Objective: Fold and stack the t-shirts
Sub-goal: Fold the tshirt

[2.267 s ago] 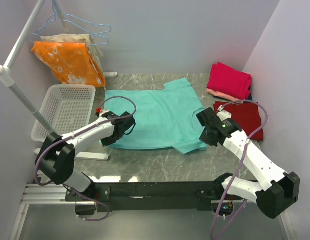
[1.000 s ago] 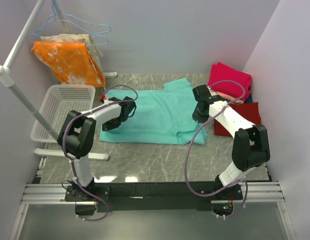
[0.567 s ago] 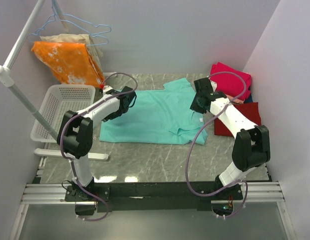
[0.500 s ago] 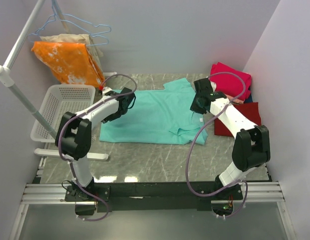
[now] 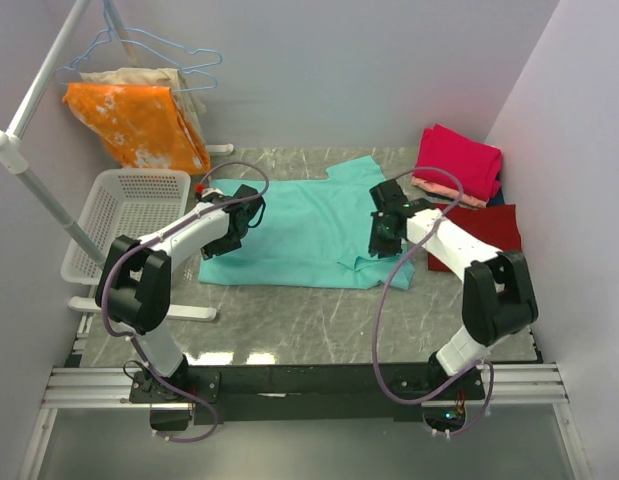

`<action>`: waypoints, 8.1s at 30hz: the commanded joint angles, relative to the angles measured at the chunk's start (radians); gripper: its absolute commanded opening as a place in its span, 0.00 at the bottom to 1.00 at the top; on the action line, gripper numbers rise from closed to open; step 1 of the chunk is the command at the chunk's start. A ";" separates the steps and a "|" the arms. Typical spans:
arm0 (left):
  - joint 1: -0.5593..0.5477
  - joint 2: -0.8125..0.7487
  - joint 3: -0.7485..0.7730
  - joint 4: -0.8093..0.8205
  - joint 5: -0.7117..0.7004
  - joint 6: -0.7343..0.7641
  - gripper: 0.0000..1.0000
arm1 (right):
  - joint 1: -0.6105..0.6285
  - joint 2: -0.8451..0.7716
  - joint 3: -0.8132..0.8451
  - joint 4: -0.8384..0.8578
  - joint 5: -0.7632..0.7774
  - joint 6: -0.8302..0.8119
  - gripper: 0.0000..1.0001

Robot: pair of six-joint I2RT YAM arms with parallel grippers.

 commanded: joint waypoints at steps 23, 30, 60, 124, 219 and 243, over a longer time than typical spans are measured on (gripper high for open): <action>-0.004 -0.029 0.041 -0.008 -0.002 0.046 0.55 | 0.111 0.371 0.350 -0.021 0.109 0.006 0.24; -0.004 -0.035 0.032 -0.007 -0.007 0.048 0.55 | 0.088 0.383 0.418 0.050 0.150 -0.003 0.15; -0.016 -0.043 -0.129 0.151 0.174 0.124 0.55 | -0.127 -0.181 -0.233 0.016 0.121 0.146 0.39; 0.002 -0.006 -0.017 0.015 0.078 0.092 0.56 | -0.288 -0.372 -0.247 0.005 0.046 0.066 0.42; -0.141 -0.186 -0.422 0.010 0.314 -0.090 0.58 | -0.083 -0.149 -0.302 -0.176 0.118 0.109 0.40; 0.263 0.420 0.674 0.110 0.193 0.301 0.60 | -0.104 0.449 0.928 -0.260 0.071 0.028 0.45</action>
